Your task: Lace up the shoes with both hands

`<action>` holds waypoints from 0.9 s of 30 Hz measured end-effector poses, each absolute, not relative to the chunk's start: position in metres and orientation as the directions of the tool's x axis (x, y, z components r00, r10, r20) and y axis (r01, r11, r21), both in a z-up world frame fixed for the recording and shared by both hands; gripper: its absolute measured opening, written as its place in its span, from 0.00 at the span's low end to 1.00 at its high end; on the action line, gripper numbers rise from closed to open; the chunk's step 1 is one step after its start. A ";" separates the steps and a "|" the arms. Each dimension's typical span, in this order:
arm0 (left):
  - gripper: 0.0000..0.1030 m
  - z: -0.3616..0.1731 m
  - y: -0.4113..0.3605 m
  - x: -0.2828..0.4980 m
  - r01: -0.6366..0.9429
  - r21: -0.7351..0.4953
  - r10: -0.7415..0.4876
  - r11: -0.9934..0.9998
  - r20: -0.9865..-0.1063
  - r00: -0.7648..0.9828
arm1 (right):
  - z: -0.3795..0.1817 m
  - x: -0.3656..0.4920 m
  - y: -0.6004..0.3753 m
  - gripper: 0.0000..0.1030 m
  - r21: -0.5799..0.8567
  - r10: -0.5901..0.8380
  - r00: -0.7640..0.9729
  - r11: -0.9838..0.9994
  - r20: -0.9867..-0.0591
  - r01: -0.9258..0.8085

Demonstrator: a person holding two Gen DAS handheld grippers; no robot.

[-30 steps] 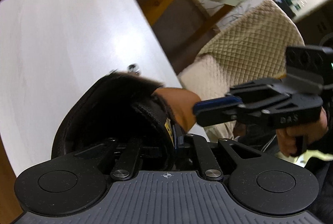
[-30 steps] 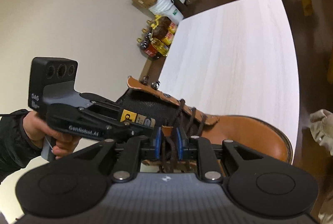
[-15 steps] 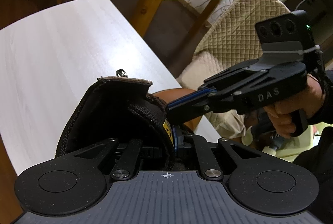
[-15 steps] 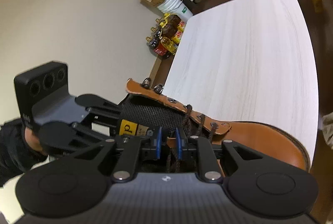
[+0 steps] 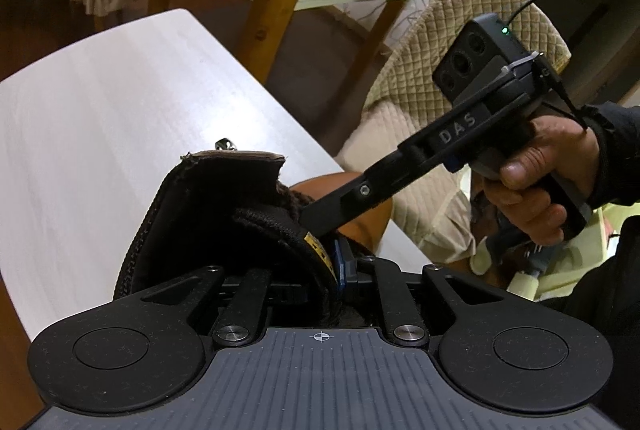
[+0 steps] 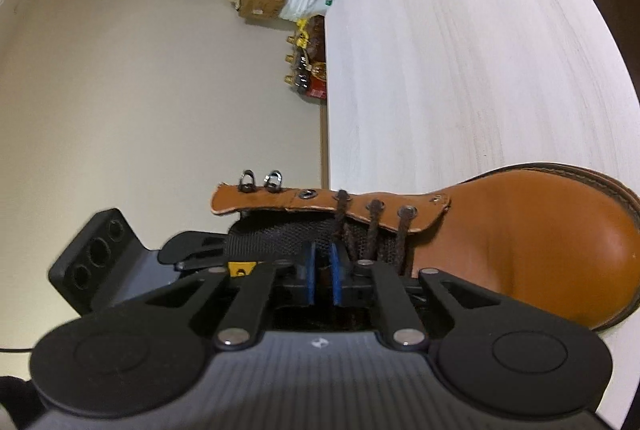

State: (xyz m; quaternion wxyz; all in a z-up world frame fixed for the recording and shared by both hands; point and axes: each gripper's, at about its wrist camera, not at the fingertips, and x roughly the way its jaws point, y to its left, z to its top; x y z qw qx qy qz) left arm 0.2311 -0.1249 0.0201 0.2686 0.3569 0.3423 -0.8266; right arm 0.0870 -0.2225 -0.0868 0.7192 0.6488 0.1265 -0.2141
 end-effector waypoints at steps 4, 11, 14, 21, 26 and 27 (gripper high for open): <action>0.12 0.022 -0.127 0.231 0.690 -0.382 -0.210 -0.615 -0.764 -0.610 | -0.071 0.084 -0.225 0.02 0.851 -0.185 0.852 0.113 -0.489 0.513; 0.12 0.019 -0.125 0.236 0.705 -0.395 -0.213 -0.589 -0.766 -0.606 | -0.046 0.064 -0.230 0.02 0.834 -0.336 0.815 0.128 -0.473 0.537; 0.13 0.019 -0.126 0.236 0.714 -0.398 -0.217 -0.576 -0.768 -0.603 | -0.041 0.053 -0.232 0.02 0.839 -0.395 0.800 0.116 -0.452 0.531; 0.24 0.016 -0.126 0.239 0.740 -0.402 -0.226 -0.539 -0.777 -0.587 | -0.031 0.043 -0.239 0.01 0.834 -0.442 0.782 0.123 -0.439 0.538; 0.24 0.020 -0.121 0.242 0.772 -0.385 -0.271 -0.506 -0.778 -0.566 | -0.017 0.040 -0.254 0.02 0.810 -0.432 0.786 0.183 -0.442 0.557; 0.27 0.022 -0.120 0.245 0.779 -0.384 -0.281 -0.496 -0.778 -0.562 | -0.021 0.041 -0.253 0.06 0.811 -0.415 0.790 0.176 -0.452 0.558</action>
